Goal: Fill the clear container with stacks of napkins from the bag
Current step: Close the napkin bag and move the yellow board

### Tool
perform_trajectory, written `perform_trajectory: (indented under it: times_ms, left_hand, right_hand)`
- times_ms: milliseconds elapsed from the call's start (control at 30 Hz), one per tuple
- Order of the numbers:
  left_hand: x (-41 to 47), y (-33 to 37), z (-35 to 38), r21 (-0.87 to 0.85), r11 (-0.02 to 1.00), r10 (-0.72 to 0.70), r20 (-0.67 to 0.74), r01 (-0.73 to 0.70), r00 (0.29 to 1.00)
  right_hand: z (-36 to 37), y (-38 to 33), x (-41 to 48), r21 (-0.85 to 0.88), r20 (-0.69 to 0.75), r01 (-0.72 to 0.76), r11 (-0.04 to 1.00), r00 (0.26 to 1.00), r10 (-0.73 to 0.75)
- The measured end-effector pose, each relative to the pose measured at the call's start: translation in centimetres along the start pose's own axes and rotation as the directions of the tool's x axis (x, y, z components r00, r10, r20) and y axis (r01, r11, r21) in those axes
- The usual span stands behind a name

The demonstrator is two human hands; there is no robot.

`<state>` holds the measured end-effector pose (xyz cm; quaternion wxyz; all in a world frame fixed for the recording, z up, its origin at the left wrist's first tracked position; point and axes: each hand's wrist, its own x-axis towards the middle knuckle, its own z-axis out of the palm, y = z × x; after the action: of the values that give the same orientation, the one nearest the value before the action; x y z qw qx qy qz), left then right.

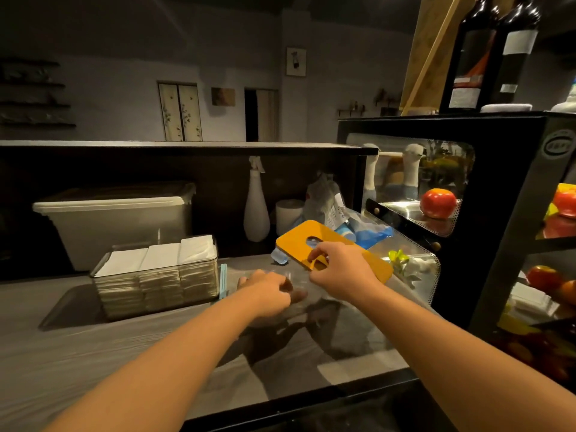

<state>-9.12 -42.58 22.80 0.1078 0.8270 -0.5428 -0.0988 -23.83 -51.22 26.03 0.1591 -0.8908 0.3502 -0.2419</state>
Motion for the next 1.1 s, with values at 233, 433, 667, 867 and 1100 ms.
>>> perform_trajectory:
  times_ms: [233,433,667,867,1100]
  left_hand:
    - [-3.4,-5.1,-4.7,-0.077,0.990,0.073,-0.446,-0.120,0.892]
    - [-4.6,-10.9,-8.2,0.192,0.981,0.115,-0.472,-0.026,0.874]
    - [-4.7,-15.7,-10.3,0.139,0.989,0.016,-0.389,0.041,0.921]
    - [-4.1,-19.3,-11.4,0.067,0.996,-0.034,-0.369,0.063,0.929]
    - [-4.4,-22.9,-11.8,-0.007,0.994,-0.102,-0.326,0.106,0.940]
  right_hand:
    - [2.3,-6.5,1.6,-0.005,0.038,0.250,0.968,0.967,-0.250]
    - [4.5,-11.0,3.9,0.018,0.101,0.399,0.917,0.912,-0.398]
    - [6.8,-14.6,6.1,0.016,0.157,0.522,0.853,0.841,-0.518]
    - [8.6,-16.6,8.7,0.027,0.189,0.573,0.819,0.802,-0.567]
    - [10.5,-17.5,10.3,0.028,0.264,0.576,0.817,0.784,-0.561]
